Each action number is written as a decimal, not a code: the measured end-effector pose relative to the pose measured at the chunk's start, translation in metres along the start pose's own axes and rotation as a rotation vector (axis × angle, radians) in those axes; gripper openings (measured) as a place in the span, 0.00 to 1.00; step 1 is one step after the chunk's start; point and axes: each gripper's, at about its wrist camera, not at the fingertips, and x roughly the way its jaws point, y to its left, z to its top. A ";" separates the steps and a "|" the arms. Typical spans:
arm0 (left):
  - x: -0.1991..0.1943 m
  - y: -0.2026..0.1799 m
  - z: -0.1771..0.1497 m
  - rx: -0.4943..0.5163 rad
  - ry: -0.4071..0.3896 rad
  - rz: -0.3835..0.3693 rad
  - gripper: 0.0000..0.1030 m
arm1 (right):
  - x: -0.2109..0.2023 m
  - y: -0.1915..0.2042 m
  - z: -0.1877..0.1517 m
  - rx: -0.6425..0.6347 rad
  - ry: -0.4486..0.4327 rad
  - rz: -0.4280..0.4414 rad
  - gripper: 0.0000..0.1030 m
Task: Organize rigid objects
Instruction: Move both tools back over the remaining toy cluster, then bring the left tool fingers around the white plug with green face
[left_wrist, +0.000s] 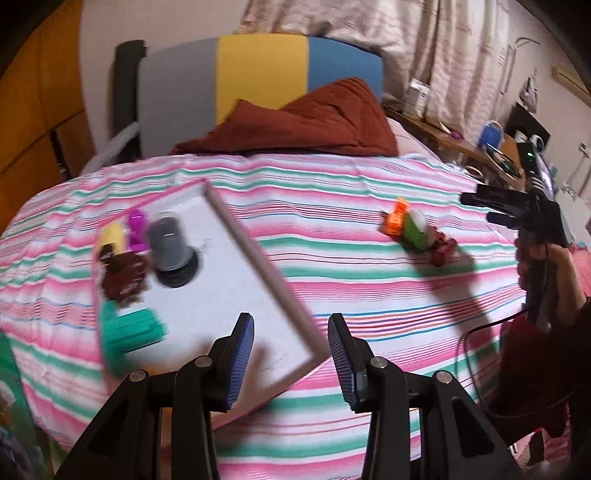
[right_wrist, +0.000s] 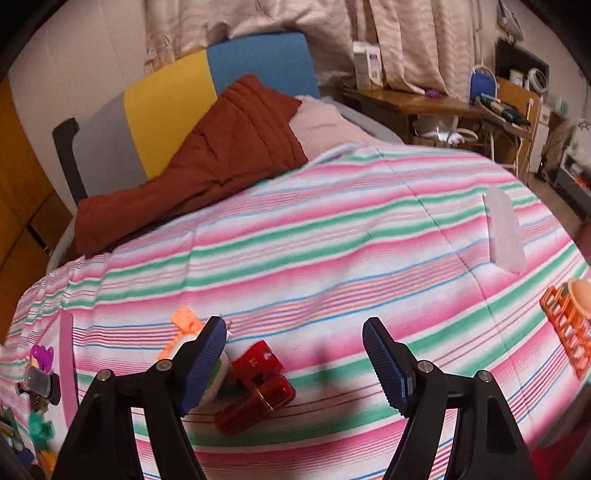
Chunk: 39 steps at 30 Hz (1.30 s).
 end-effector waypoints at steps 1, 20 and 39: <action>0.003 -0.006 0.003 0.013 0.002 -0.015 0.41 | 0.001 -0.002 0.000 0.014 0.009 0.006 0.75; 0.080 -0.114 0.078 0.192 0.042 -0.213 0.40 | 0.005 -0.037 0.003 0.223 0.066 0.088 0.75; 0.160 -0.177 0.099 0.324 0.097 -0.173 0.41 | 0.008 -0.047 0.004 0.276 0.091 0.133 0.77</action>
